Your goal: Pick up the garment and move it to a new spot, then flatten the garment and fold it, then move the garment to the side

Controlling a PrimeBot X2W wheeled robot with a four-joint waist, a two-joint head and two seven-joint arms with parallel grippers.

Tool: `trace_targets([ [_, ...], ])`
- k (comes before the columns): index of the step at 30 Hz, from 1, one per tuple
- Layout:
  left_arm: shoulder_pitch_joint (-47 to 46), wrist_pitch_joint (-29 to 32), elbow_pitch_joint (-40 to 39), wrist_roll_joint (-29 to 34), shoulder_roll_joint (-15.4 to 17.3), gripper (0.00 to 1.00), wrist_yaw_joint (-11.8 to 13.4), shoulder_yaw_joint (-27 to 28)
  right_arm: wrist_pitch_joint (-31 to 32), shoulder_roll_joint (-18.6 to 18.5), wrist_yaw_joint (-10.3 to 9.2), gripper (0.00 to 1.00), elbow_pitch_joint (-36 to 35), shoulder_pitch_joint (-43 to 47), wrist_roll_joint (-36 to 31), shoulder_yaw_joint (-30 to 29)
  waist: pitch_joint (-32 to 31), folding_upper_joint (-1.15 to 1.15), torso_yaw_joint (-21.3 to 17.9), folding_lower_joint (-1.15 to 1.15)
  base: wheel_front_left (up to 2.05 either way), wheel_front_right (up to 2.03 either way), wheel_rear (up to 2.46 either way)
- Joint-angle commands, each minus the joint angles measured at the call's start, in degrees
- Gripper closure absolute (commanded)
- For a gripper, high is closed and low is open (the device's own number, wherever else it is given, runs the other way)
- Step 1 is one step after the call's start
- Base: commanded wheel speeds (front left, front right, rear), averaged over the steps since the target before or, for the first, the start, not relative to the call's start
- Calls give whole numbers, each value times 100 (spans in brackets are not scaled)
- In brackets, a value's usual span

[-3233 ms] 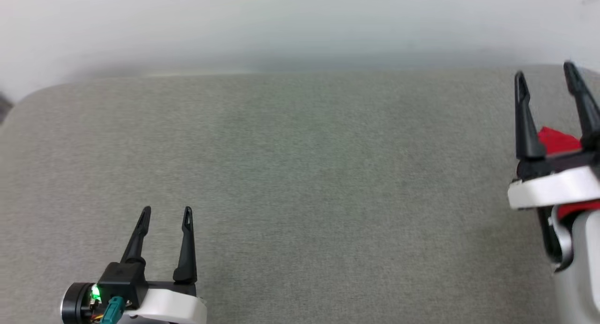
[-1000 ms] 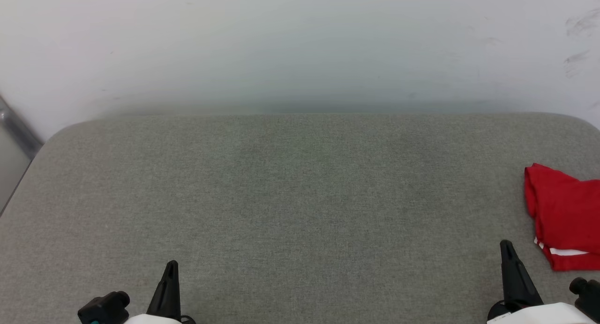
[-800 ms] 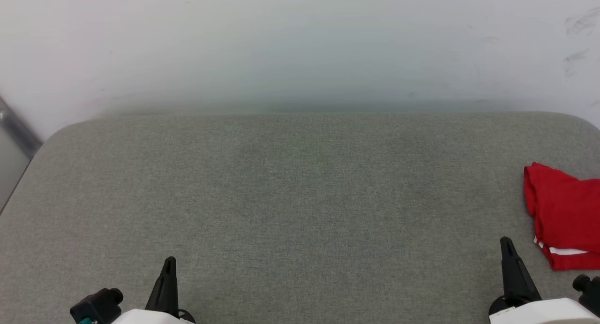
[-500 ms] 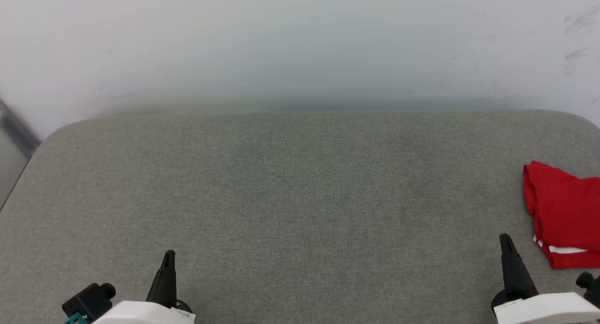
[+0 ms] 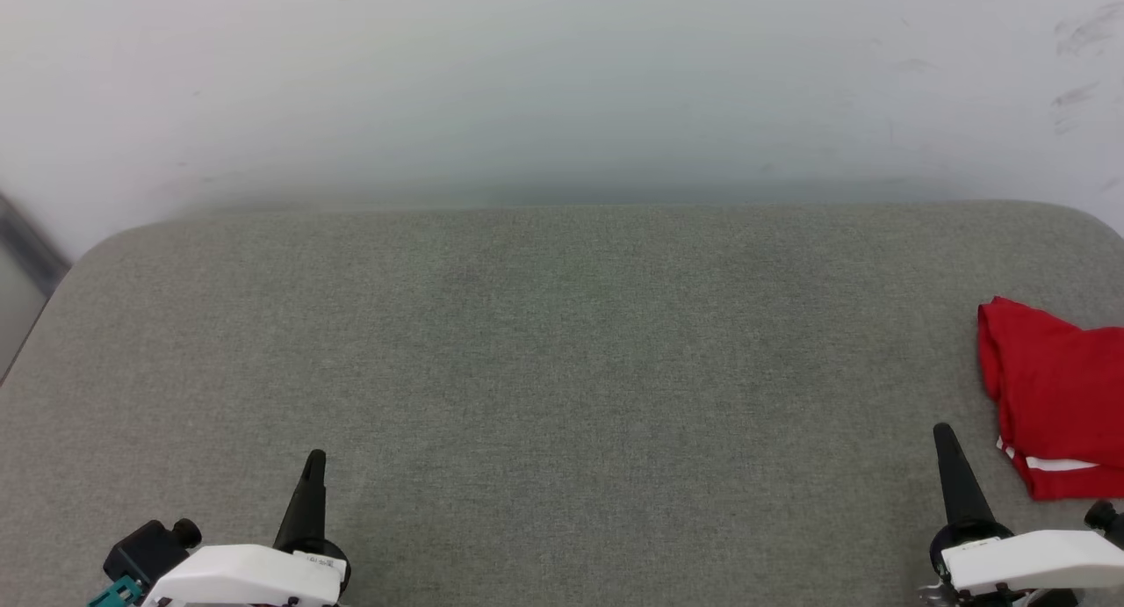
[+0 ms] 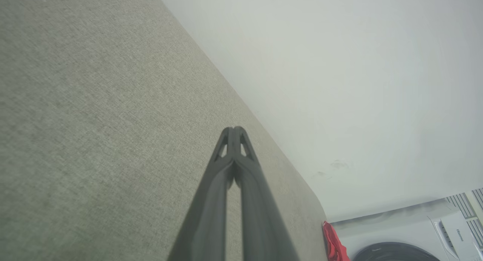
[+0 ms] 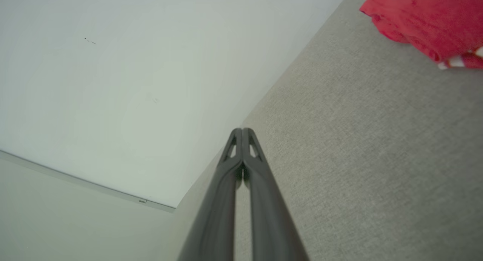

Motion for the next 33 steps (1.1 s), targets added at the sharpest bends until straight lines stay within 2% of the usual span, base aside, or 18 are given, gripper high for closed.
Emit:
trace_targets([
  [1,-122,35,-30,-146,5,100,-48,22,30,-44,0,100,-33,-190,145,-12,2,0,-1,0,0,0,0],
  [33,-474,504,162,-2025,5,100,-156,184,503,-33,0,100,190,-500,1938,-79,72,0,-57,0,0,0,0],
])
